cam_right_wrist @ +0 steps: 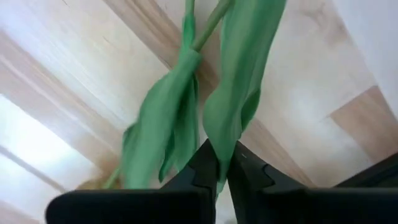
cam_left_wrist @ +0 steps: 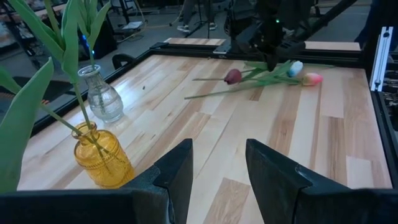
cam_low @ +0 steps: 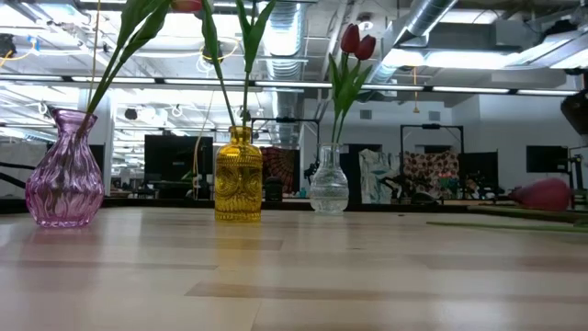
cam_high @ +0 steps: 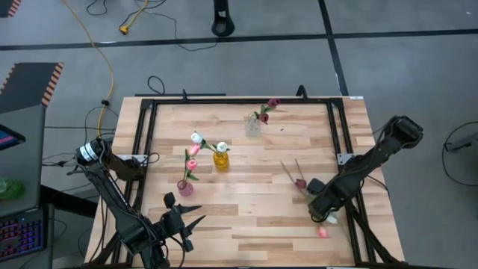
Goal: Sort flowers into vase by color
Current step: Put the red flower into the transparent vase
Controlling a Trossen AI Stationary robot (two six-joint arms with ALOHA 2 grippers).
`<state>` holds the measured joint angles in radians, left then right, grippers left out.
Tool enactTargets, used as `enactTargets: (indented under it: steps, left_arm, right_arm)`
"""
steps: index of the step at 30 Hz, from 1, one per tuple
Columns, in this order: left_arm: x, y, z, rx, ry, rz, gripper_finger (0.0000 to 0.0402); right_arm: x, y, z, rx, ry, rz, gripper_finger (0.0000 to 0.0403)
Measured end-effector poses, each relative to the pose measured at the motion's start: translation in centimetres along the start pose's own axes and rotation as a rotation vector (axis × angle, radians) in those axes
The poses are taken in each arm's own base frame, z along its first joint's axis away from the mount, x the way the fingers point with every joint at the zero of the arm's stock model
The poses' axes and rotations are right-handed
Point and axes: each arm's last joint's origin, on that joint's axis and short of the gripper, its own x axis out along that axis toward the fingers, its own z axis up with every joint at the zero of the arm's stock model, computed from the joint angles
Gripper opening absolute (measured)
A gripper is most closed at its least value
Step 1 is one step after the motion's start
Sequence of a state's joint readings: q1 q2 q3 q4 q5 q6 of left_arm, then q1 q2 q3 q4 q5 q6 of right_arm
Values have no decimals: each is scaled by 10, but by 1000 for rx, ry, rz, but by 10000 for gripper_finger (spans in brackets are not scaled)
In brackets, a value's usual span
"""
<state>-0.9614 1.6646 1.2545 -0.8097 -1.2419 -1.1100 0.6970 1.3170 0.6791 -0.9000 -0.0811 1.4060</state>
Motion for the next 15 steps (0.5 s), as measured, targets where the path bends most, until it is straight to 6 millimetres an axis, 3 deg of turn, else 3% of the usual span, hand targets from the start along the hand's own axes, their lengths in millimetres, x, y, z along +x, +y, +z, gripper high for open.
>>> enactTargets:
  steps: [7, 15]
  left_arm:
    - [0, 0, 0, -1, 0, 0, 137]
    - [0, 0, 0, -5, 0, 0, 137]
  right_arm:
    - [-16, -7, 4, 16, -103, 56, 40]
    - [-65, -8, 8, -3, -421, 105, 45]
